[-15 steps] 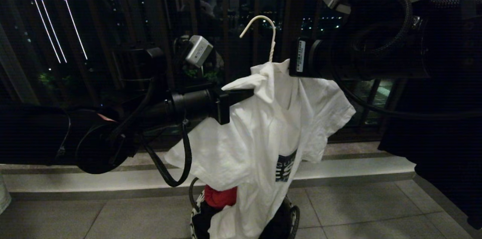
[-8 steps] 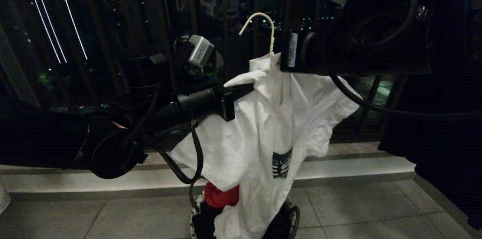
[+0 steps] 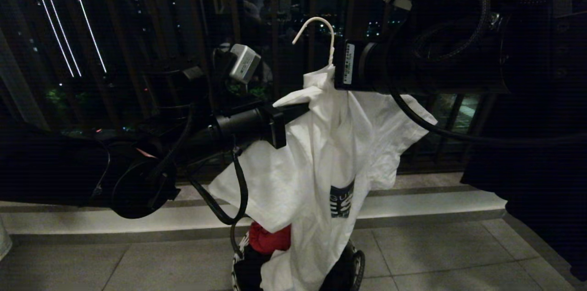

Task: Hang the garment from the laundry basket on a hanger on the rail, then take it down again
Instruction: Hang the clothes on the clothes rack

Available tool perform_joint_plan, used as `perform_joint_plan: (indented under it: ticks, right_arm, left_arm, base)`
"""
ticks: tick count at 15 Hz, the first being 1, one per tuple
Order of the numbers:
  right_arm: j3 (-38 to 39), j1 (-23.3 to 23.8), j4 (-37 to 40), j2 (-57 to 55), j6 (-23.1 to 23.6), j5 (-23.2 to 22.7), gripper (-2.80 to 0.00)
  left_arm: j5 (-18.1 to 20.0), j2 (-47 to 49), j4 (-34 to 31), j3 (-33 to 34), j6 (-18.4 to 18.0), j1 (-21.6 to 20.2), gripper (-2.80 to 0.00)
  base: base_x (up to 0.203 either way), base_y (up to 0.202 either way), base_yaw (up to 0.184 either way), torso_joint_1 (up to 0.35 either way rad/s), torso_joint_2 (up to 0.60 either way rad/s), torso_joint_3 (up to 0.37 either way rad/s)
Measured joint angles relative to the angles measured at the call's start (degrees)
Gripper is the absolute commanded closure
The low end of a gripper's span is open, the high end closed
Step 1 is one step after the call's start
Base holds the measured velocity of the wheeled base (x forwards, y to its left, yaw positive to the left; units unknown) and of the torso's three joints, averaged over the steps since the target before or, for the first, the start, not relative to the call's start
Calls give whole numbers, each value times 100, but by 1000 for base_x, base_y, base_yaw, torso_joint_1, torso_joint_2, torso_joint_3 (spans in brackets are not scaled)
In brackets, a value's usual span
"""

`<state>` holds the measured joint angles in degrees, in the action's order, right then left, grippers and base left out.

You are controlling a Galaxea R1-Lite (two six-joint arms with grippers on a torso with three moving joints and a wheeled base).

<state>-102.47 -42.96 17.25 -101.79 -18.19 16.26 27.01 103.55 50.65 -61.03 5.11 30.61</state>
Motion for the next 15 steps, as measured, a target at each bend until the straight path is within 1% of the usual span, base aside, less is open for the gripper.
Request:
perform_joint_plan:
  ticks: [2, 4, 6, 7, 15]
  right_arm:
    - [2, -4, 2, -11, 4, 0, 0]
    - [7, -9, 2, -20, 9, 0, 0]
    - [10, -9, 5, -28, 10, 9, 0]
    - [10, -9, 5, -30, 9, 10, 0]
    - [7, -5, -20, -33, 11, 16, 0]
  left_arm:
    - [0, -7, 33, -11, 41, -2, 0]
    - [-1, 9, 301, 7, 76, -2, 0]
    - [-4, 15, 384, 20, 245, -2, 0]
    - [-9, 17, 386, 20, 265, -2, 0]
    - [-15, 108, 701, 72, 259, 4, 0]
  base:
    - [0, 0, 0, 0, 0, 0]
    - [0, 0, 0, 0, 0, 0]
    - [0, 0, 0, 0, 0, 0]
    - [0, 0, 0, 0, 0, 0]
    - [0, 0, 0, 0, 0, 0]
